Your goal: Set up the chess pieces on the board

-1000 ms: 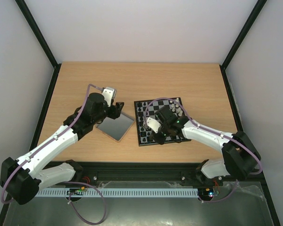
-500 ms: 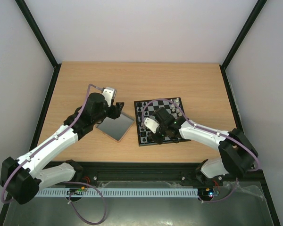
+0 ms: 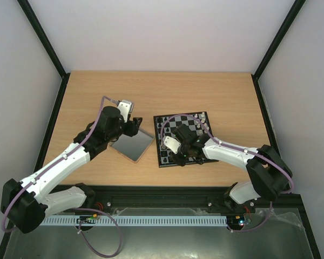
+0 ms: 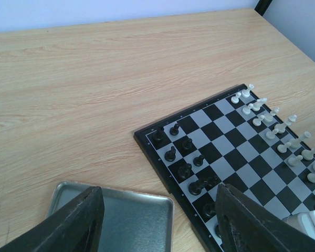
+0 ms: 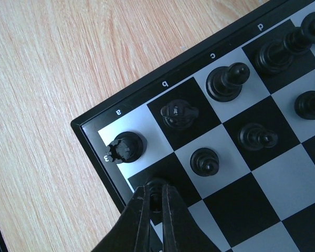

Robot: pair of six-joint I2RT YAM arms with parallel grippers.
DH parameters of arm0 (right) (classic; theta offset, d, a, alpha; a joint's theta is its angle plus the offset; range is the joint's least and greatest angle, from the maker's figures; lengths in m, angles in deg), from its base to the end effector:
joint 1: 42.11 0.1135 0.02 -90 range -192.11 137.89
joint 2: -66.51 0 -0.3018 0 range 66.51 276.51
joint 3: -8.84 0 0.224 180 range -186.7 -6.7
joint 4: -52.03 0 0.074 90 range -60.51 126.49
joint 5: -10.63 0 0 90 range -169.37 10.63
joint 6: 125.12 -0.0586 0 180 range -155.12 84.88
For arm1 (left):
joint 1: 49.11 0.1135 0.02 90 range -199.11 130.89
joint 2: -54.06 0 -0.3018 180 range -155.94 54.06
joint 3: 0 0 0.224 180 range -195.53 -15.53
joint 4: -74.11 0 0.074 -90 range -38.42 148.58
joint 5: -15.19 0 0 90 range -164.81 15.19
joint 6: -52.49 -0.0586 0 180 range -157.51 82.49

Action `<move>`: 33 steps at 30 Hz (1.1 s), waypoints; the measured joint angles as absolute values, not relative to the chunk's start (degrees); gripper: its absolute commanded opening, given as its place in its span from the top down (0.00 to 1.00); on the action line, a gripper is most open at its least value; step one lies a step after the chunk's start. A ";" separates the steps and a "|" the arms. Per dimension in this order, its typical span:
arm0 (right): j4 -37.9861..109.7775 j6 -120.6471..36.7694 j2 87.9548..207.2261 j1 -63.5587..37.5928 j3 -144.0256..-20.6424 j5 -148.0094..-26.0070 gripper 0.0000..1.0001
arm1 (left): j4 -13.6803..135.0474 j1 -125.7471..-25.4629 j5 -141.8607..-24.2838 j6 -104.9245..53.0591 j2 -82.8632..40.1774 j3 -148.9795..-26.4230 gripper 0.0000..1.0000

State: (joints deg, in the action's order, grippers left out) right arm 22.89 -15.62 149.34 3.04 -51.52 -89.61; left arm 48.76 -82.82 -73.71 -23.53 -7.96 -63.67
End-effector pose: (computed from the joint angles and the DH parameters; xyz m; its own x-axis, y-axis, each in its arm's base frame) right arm 0.1838 0.1995 0.2241 -0.2622 -0.7293 -0.6319 -0.9156 0.3949 -0.0760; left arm 0.1867 -0.1232 0.3332 -0.4550 0.0132 -0.8904 0.4435 0.8704 -0.2137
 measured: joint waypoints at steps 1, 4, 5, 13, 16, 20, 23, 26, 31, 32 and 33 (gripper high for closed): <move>22.91 -15.64 149.42 3.04 -51.52 -89.56 0.94 | 48.76 -82.82 -73.71 -23.53 -7.98 -63.67 0.40; 22.93 -15.66 149.56 3.04 -51.52 -89.50 0.91 | 48.76 -82.82 -73.71 -23.53 -8.07 -63.67 0.40; 22.93 -15.66 149.56 3.04 -51.52 -89.48 0.90 | 48.76 -82.82 -73.71 -23.53 -8.13 -63.67 0.40; 22.97 -15.86 149.77 3.19 -51.52 -89.30 0.84 | 48.76 -82.82 -73.73 -23.53 -8.48 -63.67 0.40; 22.97 -15.84 149.84 3.19 -51.52 -89.30 0.83 | 48.76 -82.82 -73.73 -23.53 -8.50 -63.67 0.40; 22.95 -15.86 149.84 3.21 -51.52 -89.30 0.83 | 48.76 -82.82 -73.75 -23.53 -8.50 -63.67 0.40; 22.93 -16.03 149.84 3.21 -51.54 -89.30 0.78 | 48.76 -82.82 -73.75 -23.53 -8.50 -63.67 0.40; 22.60 -16.49 149.58 3.23 -51.85 -89.24 0.69 | 48.76 -82.82 -73.73 -23.53 -8.50 -63.67 0.40; 22.03 -16.78 144.38 2.64 -51.98 -89.10 0.63 | 48.73 -82.80 -73.23 -23.62 -8.50 -63.67 0.32; 21.90 -16.95 142.87 2.23 -52.02 -89.17 0.62 | 48.69 -82.75 -72.90 -23.73 -8.50 -63.67 0.30; 21.75 -17.21 141.32 1.48 -52.17 -89.26 0.61 | 48.65 -82.69 -72.48 -23.84 -8.50 -63.67 0.28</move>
State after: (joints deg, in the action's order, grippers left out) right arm 21.75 -17.21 141.32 1.48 -52.17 -89.26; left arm 48.65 -82.69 -72.48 -23.84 -8.50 -63.67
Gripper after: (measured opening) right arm 0.370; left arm 0.665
